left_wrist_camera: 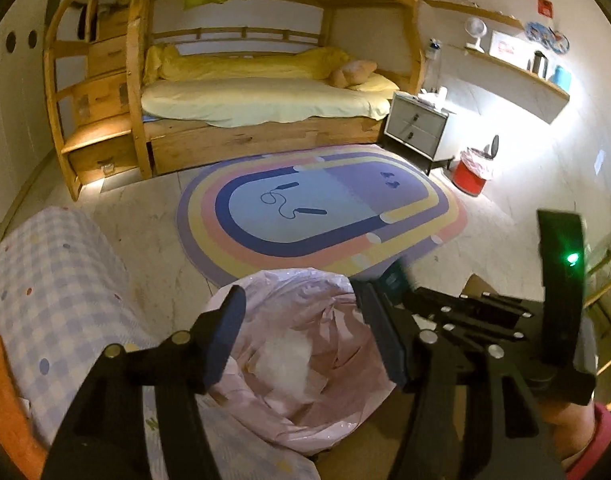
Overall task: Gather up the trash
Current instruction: 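Carry the tissue and wrapper over the pink trash bag and open both tools, then move both open tools back over the table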
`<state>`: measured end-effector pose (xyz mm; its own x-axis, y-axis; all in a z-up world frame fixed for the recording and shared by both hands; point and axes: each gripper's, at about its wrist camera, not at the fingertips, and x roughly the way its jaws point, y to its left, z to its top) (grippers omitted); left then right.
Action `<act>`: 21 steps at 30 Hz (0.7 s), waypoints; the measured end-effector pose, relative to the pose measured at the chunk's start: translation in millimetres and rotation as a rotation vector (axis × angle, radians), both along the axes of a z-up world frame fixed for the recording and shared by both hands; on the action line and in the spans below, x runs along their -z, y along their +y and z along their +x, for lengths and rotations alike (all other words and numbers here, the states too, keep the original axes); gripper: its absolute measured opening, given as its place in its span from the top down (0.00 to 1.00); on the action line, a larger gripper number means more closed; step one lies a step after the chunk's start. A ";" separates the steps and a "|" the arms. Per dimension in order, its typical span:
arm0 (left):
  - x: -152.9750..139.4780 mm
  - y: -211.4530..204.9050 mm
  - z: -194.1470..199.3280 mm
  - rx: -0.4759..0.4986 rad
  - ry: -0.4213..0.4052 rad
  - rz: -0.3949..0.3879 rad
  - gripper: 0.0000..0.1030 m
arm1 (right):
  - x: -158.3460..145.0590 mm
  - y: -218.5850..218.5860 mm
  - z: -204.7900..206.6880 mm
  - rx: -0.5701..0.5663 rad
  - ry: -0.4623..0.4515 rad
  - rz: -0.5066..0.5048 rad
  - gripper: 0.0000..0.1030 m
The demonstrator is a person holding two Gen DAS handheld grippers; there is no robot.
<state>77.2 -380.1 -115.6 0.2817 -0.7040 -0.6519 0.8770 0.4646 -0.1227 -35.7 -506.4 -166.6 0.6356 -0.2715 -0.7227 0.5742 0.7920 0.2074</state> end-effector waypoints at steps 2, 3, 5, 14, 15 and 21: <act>-2.6 5.1 3.5 -0.024 0.002 0.000 0.42 | -1.8 2.4 -3.9 0.007 -0.008 0.007 0.77; -4.8 10.3 5.0 -0.041 -0.001 -0.003 0.42 | -4.7 4.5 -7.1 0.009 -0.016 0.008 0.77; -12.5 19.8 6.3 -0.074 -0.009 -0.012 0.42 | -10.2 6.1 -11.0 0.009 -0.031 0.008 0.77; -52.4 102.7 -2.4 -0.218 -0.083 -0.054 0.42 | -62.3 54.6 -17.5 -0.081 -0.114 -0.026 0.77; -55.9 111.7 -3.6 -0.233 -0.089 -0.055 0.42 | -68.8 64.3 -15.0 -0.102 -0.124 -0.031 0.77; -75.3 182.5 -7.3 -0.352 -0.122 -0.078 0.42 | -94.9 121.4 11.2 -0.233 -0.159 -0.052 0.77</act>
<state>69.9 -197.6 -40.3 0.5873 -0.5968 -0.5467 0.6760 0.7332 -0.0740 -24.5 -385.0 -71.7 0.7893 -0.1394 -0.5980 0.3392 0.9108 0.2354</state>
